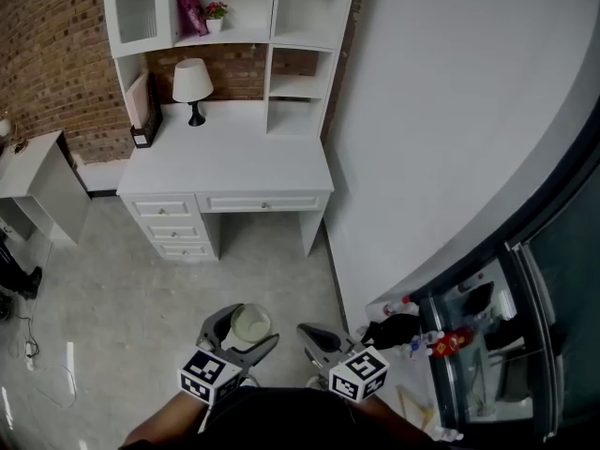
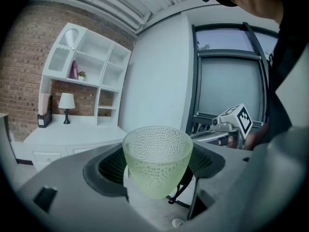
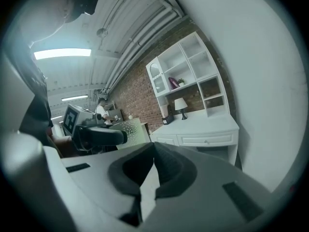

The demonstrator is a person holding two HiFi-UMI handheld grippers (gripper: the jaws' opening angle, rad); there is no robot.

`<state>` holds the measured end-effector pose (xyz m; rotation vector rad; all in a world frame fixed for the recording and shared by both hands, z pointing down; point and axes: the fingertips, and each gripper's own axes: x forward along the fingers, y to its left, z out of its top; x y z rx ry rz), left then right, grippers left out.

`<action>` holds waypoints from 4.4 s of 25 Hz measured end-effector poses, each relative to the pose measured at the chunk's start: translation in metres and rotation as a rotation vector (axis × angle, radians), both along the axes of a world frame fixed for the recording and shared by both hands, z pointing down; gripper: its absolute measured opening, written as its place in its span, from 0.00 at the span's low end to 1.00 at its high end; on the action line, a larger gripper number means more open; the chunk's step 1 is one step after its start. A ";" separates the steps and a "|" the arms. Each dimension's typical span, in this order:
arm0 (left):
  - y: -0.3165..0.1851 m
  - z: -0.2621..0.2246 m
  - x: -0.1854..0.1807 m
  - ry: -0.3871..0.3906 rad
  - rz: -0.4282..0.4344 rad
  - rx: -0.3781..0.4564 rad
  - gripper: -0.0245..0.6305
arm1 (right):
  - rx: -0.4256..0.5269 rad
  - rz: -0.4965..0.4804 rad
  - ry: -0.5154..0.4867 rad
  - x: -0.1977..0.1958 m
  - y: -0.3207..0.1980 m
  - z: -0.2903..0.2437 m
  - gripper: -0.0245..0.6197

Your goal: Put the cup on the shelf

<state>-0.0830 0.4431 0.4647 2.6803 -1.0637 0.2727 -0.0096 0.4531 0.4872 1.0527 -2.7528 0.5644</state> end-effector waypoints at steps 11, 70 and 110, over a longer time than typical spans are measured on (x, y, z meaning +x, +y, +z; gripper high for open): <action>0.008 0.017 -0.067 -0.003 -0.011 -0.036 0.62 | -0.043 0.044 0.001 -0.050 0.001 0.012 0.05; -0.332 0.021 0.059 -0.054 0.016 -0.039 0.62 | -0.061 0.069 -0.068 0.060 -0.351 0.023 0.05; -0.664 0.011 -0.018 -0.012 0.138 -0.003 0.62 | 0.011 0.211 0.018 -0.008 -0.676 -0.001 0.05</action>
